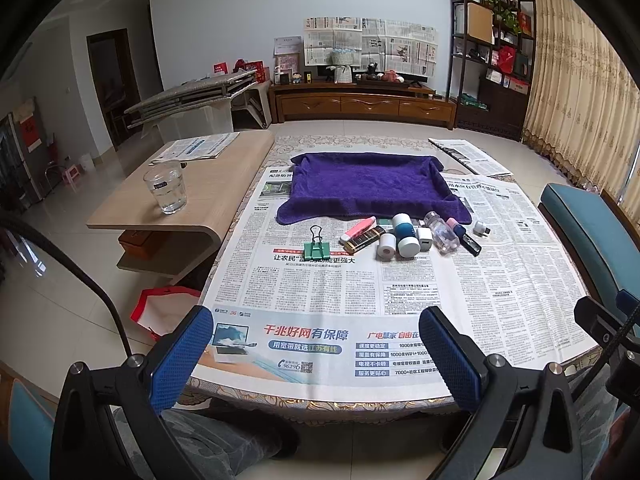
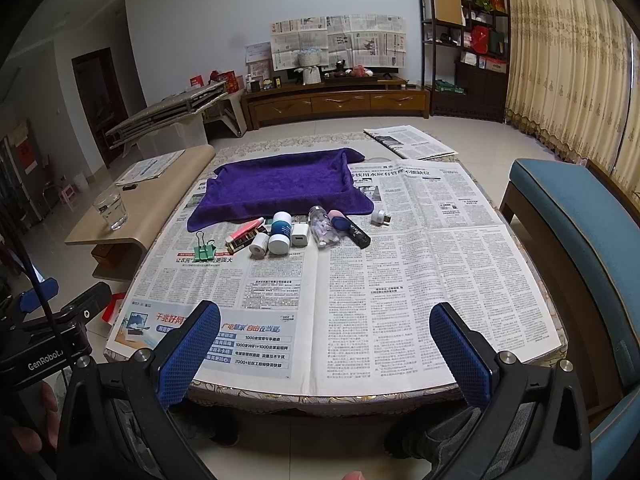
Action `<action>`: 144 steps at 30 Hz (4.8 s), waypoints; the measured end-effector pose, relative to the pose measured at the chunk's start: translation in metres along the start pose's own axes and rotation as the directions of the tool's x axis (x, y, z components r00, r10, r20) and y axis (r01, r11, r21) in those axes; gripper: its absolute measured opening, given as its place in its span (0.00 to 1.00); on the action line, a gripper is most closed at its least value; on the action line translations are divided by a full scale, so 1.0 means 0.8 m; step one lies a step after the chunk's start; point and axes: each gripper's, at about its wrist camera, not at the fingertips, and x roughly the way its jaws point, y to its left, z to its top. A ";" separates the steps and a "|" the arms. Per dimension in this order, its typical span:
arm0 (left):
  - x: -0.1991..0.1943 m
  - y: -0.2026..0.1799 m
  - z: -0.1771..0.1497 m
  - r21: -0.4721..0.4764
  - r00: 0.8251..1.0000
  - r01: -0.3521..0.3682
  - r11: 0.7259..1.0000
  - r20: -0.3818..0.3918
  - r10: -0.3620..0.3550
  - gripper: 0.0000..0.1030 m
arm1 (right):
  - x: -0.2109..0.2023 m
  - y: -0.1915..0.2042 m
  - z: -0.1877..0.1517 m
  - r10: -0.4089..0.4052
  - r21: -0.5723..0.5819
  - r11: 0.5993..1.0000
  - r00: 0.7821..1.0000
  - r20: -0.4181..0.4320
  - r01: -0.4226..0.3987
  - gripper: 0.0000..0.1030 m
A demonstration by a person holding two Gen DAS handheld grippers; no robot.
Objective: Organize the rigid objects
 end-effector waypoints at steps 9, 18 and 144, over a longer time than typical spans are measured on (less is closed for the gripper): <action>-0.001 0.000 -0.001 0.000 1.000 0.005 1.000 0.003 -0.005 1.00 | 0.000 0.000 0.001 0.000 0.000 1.000 1.000 -0.001 0.000 1.00; -0.002 0.002 -0.002 -0.001 1.000 0.003 1.000 0.003 -0.003 1.00 | -0.002 0.000 0.001 -0.002 -0.004 1.000 1.000 -0.002 0.002 1.00; 0.365 -0.011 0.227 0.050 0.980 0.187 0.981 -0.072 -0.183 0.39 | 0.421 -0.043 0.255 0.226 -0.145 0.959 0.965 -0.133 -0.245 0.32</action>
